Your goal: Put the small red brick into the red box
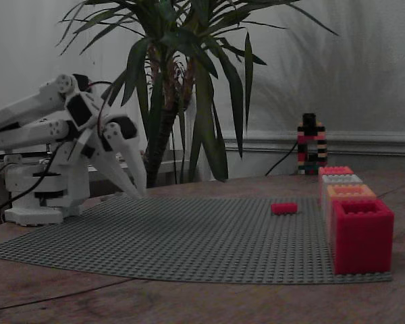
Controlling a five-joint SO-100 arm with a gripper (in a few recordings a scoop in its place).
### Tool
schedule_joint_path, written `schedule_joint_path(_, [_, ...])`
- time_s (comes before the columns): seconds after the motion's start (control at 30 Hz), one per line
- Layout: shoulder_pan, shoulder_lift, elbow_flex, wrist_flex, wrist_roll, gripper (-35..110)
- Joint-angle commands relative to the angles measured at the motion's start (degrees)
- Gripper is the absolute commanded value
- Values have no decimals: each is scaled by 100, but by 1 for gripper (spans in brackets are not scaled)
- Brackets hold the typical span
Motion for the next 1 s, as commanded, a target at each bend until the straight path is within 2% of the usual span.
schedule_joint_path(0.0, [-149,-809,-993,-193,-299,0])
schedule_joint_path(0.27, [-334,-2821,-2654,-1037,-1749,0])
schedule_joint_path(0.3, [-439,-3138,-2936,-1037,-2285,0])
schedule_joint_path(0.37, [-650,-3797,-3498,-1028,-4025,0])
schedule_joint_path(0.5, [-993,-5300,-4781,-633,-5335,1])
schedule_joint_path(0.7, [-1063,-7348,-6346,-712,-7207,2])
schedule_joint_path(0.97, [-1204,-9167,-7972,-686,-8033,6])
